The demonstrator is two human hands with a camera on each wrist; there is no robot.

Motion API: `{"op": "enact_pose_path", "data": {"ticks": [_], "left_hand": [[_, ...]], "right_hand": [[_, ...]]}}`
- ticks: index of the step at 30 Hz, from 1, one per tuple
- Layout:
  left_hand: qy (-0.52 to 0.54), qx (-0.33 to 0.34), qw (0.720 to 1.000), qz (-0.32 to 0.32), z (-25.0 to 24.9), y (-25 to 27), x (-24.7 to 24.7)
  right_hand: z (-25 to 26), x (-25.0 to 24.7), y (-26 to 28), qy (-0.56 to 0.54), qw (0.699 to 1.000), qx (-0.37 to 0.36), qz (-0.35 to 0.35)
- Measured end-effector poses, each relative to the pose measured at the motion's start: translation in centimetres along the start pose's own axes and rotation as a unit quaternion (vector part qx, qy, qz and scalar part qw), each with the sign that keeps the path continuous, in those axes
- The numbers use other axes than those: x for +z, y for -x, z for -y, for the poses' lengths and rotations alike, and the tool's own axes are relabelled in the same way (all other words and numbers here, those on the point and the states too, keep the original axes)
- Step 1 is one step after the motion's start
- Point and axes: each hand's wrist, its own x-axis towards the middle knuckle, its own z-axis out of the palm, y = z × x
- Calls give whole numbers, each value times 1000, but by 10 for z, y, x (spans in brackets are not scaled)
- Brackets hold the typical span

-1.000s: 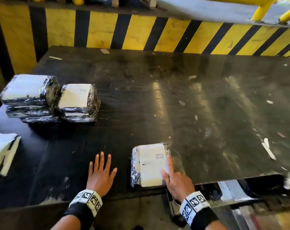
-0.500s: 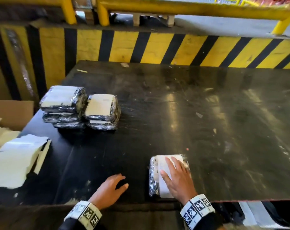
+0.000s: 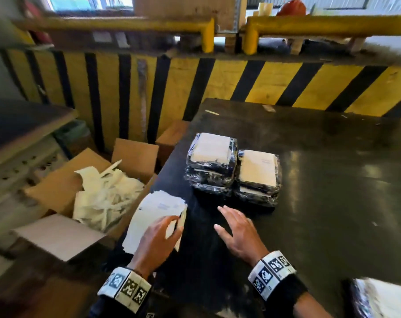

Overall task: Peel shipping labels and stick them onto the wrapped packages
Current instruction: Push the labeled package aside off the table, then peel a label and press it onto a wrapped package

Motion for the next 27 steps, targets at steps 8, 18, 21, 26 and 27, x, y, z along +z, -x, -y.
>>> {"op": "enact_pose_path", "data": {"ticks": [8, 18, 21, 26, 27], "left_hand": [[-28, -38, 998, -40, 117, -52, -47], [103, -75, 992, 3, 151, -81, -45], [139, -54, 989, 22, 159, -85, -46], [240, -51, 969, 33, 161, -92, -59], [274, -55, 960, 37, 161, -94, -64]], "right_hand": [[80, 67, -87, 20, 998, 4, 52], [98, 93, -104, 59, 994, 39, 83], [96, 100, -104, 75, 993, 43, 79], [91, 102, -106, 82, 992, 44, 80], [91, 101, -106, 77, 993, 42, 80]]}}
